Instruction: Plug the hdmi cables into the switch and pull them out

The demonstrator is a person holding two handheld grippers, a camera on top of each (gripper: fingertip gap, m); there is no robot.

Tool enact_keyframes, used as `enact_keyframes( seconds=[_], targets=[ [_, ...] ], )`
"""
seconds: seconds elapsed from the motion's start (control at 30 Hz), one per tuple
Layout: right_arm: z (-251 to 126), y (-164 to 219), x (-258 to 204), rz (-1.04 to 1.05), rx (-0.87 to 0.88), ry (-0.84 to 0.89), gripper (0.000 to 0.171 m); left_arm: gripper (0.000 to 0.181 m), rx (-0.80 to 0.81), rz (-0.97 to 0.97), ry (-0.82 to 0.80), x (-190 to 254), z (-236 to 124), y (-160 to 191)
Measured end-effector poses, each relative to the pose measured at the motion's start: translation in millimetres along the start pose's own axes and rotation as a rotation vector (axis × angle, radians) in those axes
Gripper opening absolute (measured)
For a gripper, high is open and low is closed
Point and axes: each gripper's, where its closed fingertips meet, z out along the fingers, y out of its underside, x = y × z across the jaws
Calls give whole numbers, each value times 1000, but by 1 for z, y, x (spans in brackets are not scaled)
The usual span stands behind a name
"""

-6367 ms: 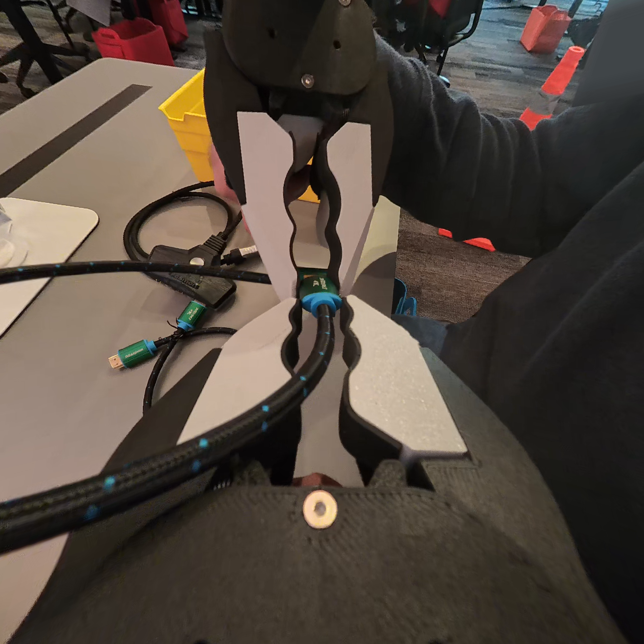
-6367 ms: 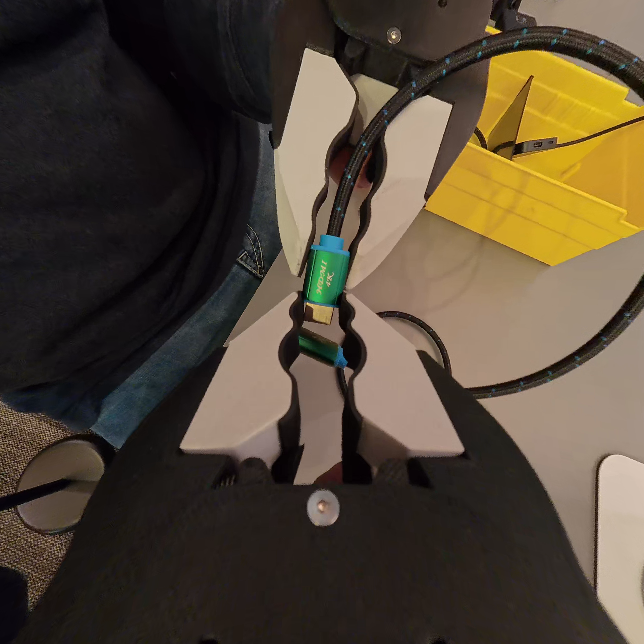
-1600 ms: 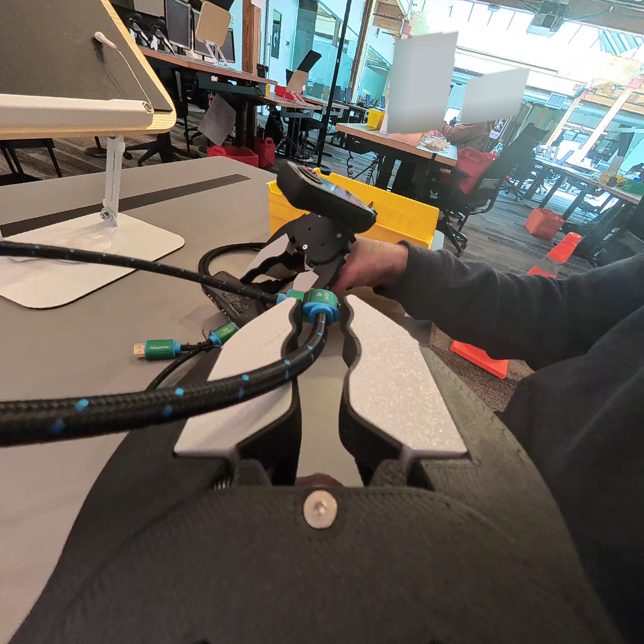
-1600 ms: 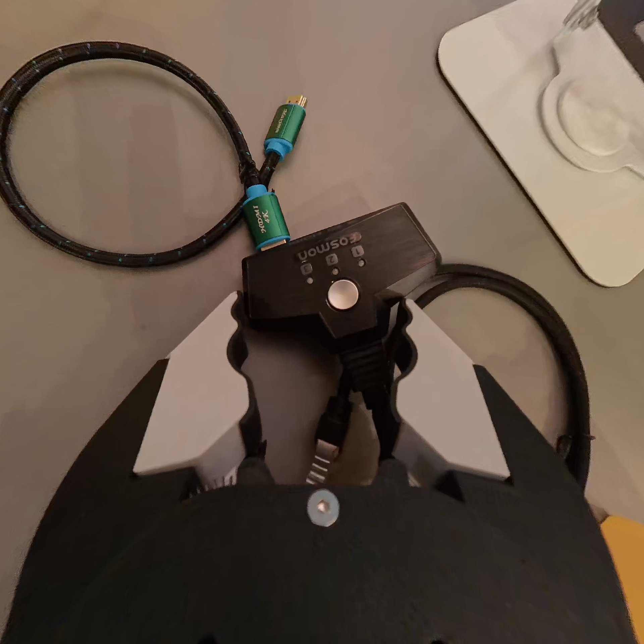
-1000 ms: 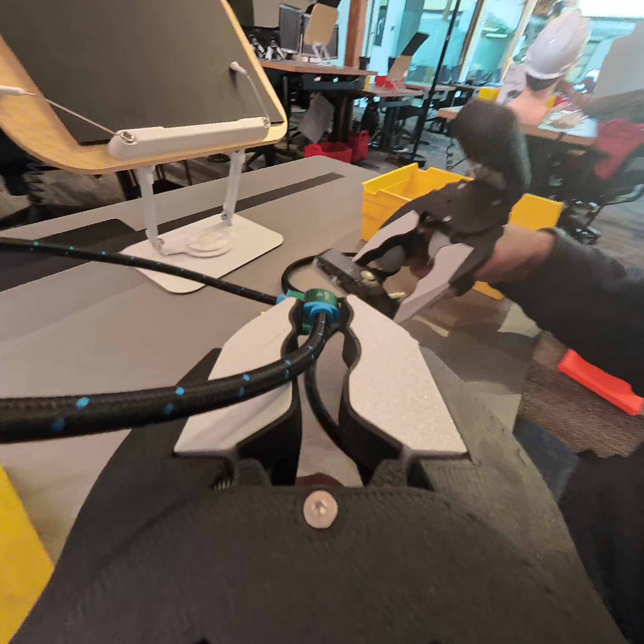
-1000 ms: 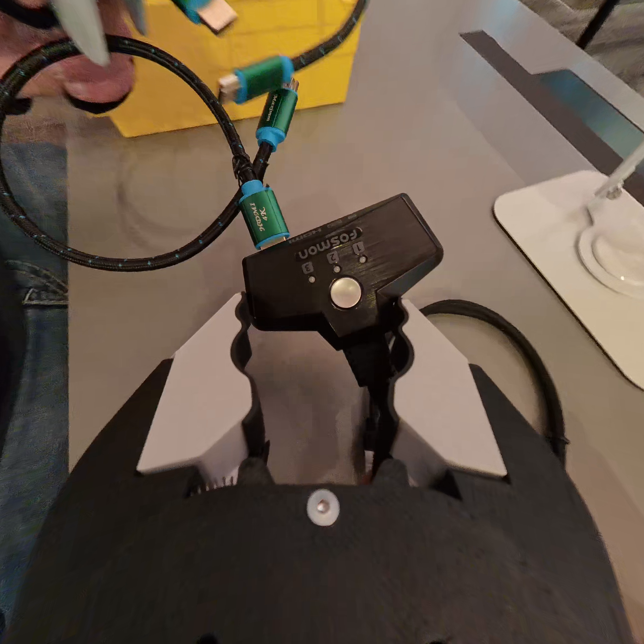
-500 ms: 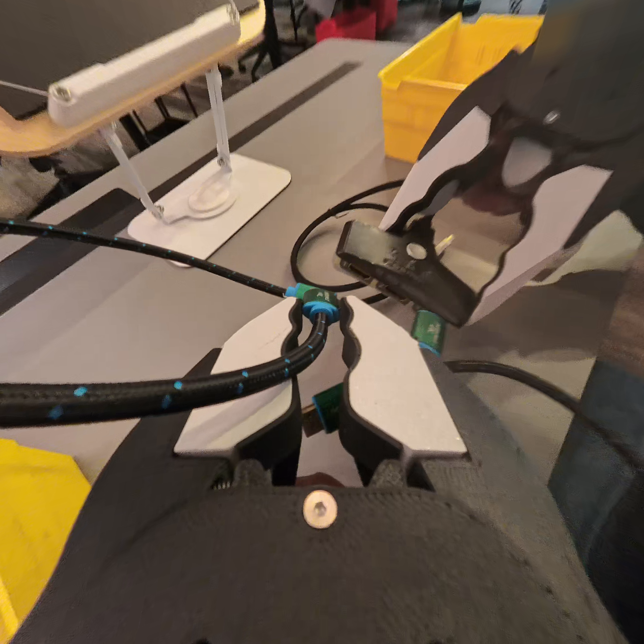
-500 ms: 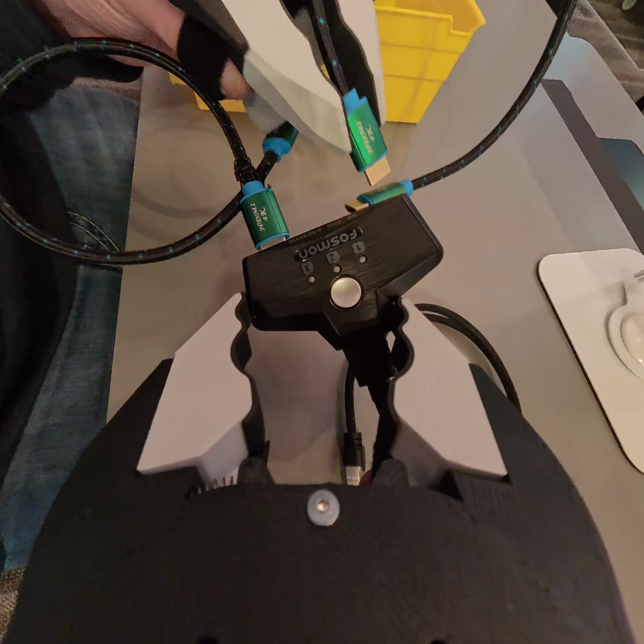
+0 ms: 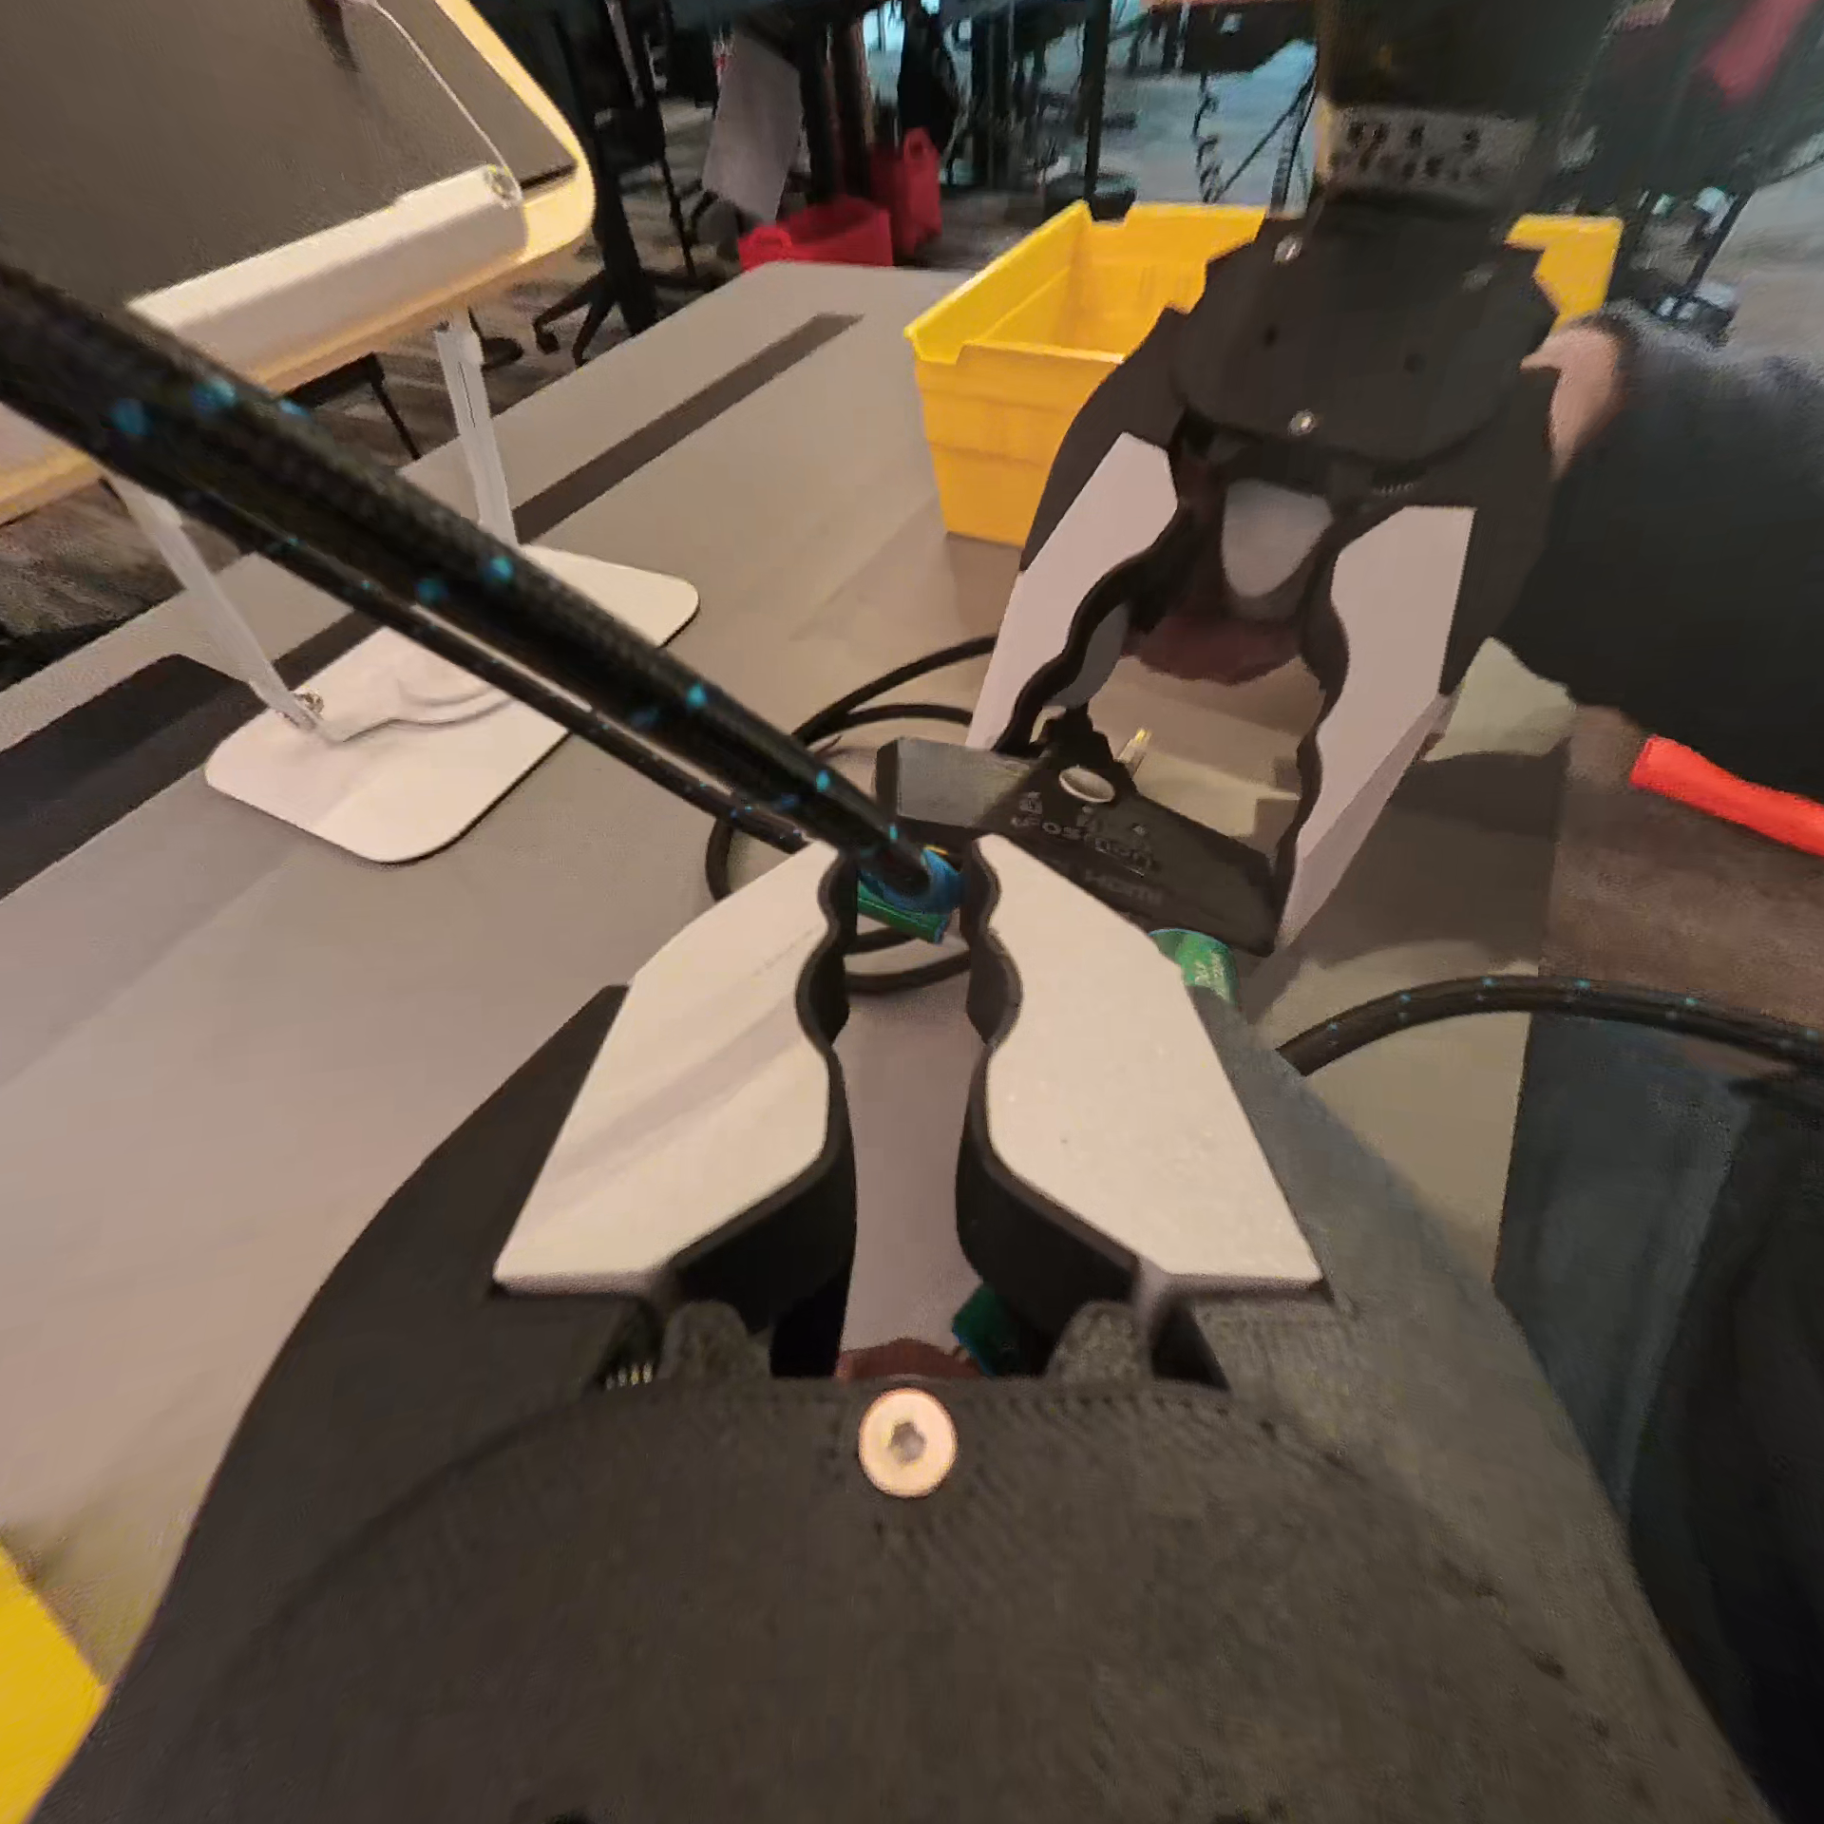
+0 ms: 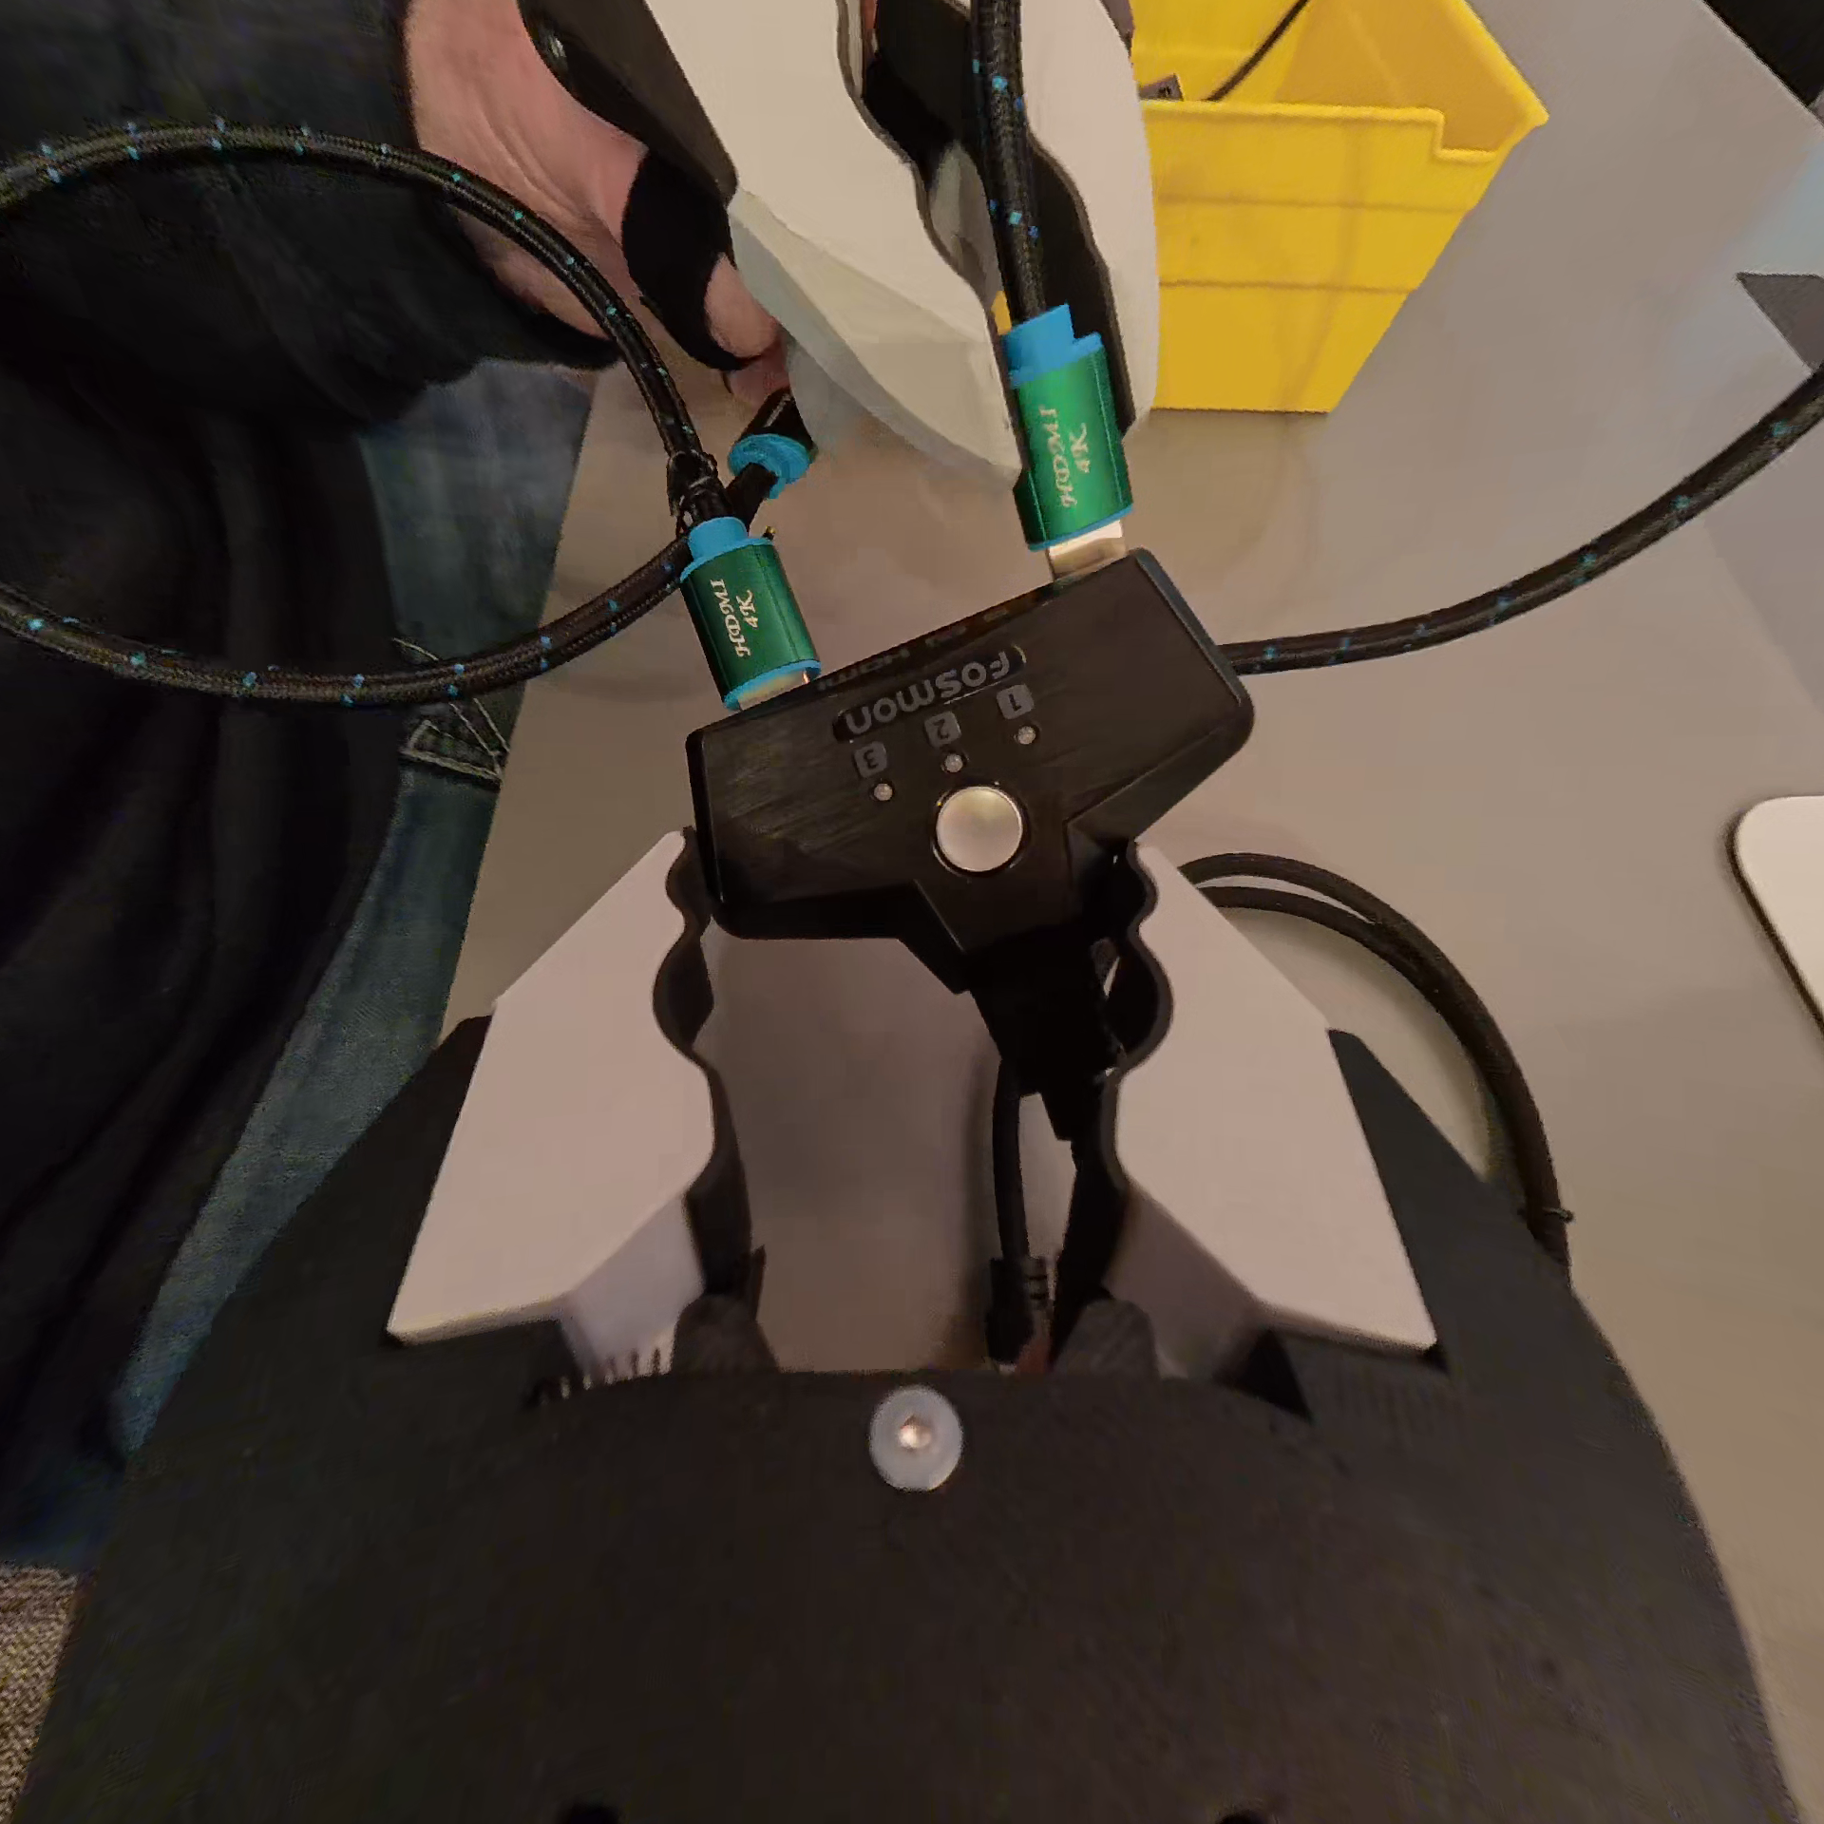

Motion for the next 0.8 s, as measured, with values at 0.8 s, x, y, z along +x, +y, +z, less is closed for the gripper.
enact_keyframes(
  seconds=[0.8],
  targets=[
    [-3, -6, -7, 180, 226, -177, 80, 19, 258, -227, 182, 9, -4, -5]
  ],
)
